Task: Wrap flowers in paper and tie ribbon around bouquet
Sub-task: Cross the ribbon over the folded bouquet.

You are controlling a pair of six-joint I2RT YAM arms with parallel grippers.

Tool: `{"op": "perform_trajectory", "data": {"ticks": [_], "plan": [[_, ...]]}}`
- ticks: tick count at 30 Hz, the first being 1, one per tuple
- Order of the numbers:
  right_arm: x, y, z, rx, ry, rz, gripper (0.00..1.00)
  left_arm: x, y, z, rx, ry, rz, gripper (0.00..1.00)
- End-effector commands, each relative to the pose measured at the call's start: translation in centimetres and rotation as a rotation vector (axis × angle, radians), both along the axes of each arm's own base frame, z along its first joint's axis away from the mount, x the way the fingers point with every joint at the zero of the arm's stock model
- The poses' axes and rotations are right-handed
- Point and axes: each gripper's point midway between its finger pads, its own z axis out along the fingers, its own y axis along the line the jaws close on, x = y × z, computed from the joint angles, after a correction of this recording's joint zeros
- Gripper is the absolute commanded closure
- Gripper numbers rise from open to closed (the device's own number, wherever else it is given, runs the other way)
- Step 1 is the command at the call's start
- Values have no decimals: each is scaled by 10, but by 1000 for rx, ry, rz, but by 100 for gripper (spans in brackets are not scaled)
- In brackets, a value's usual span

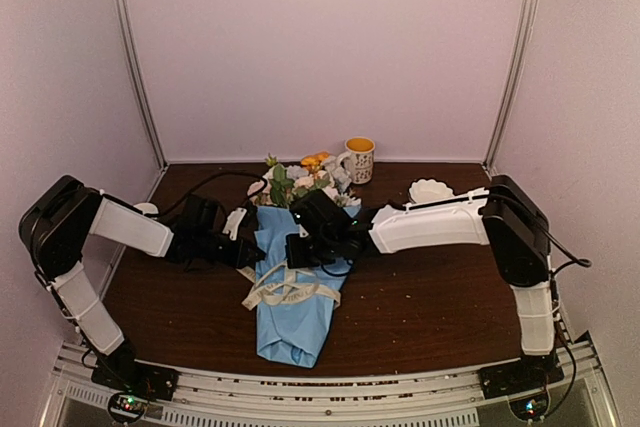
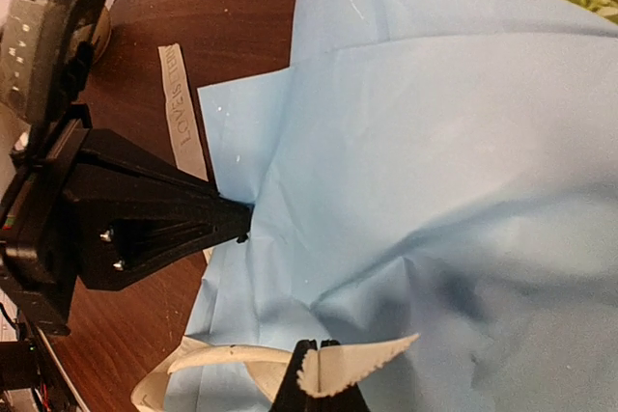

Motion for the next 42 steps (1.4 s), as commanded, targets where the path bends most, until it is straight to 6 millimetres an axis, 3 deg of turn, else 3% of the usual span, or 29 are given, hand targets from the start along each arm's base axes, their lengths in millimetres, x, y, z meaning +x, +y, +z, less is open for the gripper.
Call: {"op": "perform_trajectory", "data": {"ticks": [1,8,16,19,23,25,29,32,36,42], "plan": [[11,-16,46,39,-100,-65,100,1,3,-4,35,-16,-3,100],[8,-45,71,8,-158,-97,100,1,5,-5,51,-19,-3,100],[-5,-60,56,6,-123,-102,100,2,7,0,62,-35,0,100],[-5,-59,55,14,-119,-102,100,2,6,13,51,-71,0,69],[-5,-57,57,26,-119,-99,100,0,3,44,66,-187,2,43],[-4,-56,59,32,-121,-98,100,-5,1,64,73,-267,-1,38],[-4,-53,60,49,-114,-97,100,-25,-7,100,68,-411,-41,38],[-5,-52,59,59,-107,-97,100,-44,-22,112,49,-468,-140,42],[-5,-49,62,76,-106,-95,100,-57,-42,100,61,-432,-267,48],[-6,-51,64,101,-97,-101,100,-57,-71,69,121,-359,-390,39]]}}
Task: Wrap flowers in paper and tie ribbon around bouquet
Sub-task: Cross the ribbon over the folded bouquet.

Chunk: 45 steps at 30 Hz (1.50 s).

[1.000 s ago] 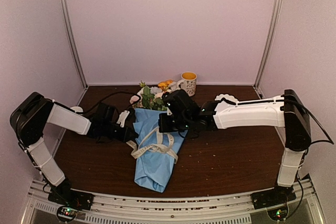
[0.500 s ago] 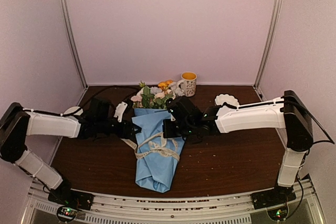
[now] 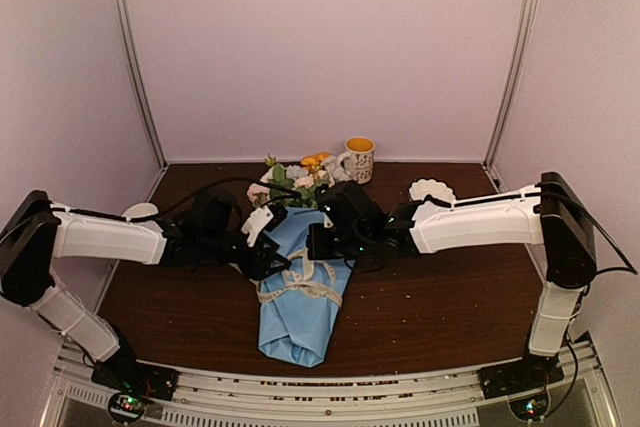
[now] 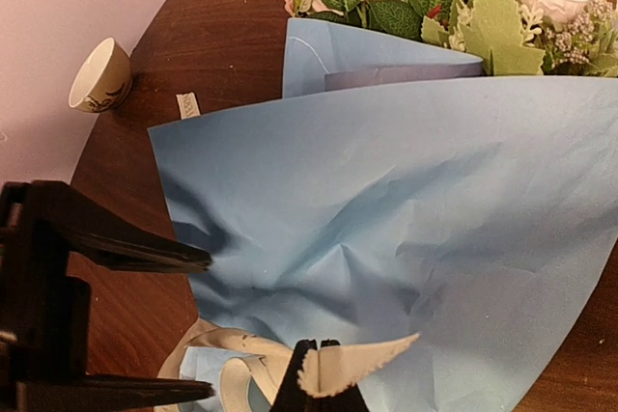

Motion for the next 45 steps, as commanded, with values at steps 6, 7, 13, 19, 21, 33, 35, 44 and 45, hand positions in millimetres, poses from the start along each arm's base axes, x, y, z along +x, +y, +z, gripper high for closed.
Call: {"op": "perform_trajectory", "data": {"ticks": [6,7,13,19,21,33,35,44,45], "plan": [[3,-5,4,76,27,-41,99,13,-25,-26,102,14,-78,65],[3,-7,3,75,31,-51,98,12,-25,-28,105,20,-81,86],[17,-27,-12,55,65,-143,100,-3,-19,-32,84,16,-110,100],[31,-45,-21,53,83,-211,98,-10,-14,-40,95,26,-123,100],[35,-47,-24,46,87,-219,99,-10,-14,-42,100,30,-121,100],[37,-70,2,71,22,-233,100,-2,-8,2,17,-2,-21,49],[36,-67,8,78,12,-213,100,5,0,16,-13,3,42,39],[33,-62,36,44,-63,-161,100,76,140,-19,84,229,730,30],[32,-60,38,40,-67,-152,100,82,161,-29,120,257,806,27]]}}
